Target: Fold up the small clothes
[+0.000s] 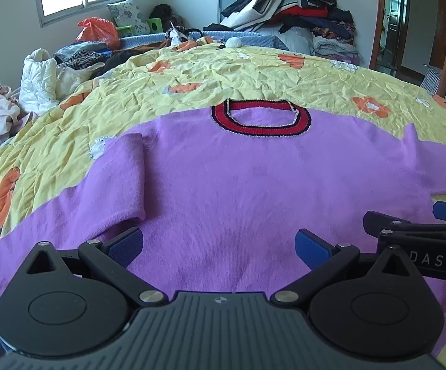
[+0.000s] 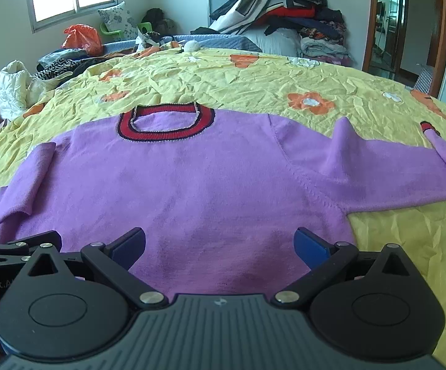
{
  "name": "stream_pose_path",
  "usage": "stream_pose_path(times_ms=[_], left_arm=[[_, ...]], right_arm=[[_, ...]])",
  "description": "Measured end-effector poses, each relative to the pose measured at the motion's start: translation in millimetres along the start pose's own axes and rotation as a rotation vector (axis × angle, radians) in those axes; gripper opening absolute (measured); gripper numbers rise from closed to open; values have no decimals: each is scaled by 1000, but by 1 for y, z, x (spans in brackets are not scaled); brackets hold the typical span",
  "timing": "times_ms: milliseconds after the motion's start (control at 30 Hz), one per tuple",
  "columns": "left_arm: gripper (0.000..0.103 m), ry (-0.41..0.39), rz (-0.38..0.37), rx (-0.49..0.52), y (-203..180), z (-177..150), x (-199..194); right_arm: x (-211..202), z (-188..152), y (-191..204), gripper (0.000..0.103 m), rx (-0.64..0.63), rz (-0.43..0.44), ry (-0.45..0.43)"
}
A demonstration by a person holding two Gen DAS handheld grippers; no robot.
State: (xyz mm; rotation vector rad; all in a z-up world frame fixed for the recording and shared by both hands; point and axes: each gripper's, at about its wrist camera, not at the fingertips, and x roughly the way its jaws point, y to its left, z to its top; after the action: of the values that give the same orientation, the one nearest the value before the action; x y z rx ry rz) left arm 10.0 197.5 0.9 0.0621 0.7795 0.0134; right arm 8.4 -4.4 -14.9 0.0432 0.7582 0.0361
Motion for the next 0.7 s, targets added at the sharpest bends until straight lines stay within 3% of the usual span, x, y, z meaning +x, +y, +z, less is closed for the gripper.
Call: stream_pose_path(times_ms=[267,467,700], left_arm=[[103,1,-3,-49,2,-6,0],[103,-32,43,-55,-2,-9,-5],[103,14,83,-58,-2,-5,0]], right_arm=[[0,1,-2,103,-1,1,17],[0,0,-3,103,-8,5,18],[-1,2,-5,103,-10,9,18]])
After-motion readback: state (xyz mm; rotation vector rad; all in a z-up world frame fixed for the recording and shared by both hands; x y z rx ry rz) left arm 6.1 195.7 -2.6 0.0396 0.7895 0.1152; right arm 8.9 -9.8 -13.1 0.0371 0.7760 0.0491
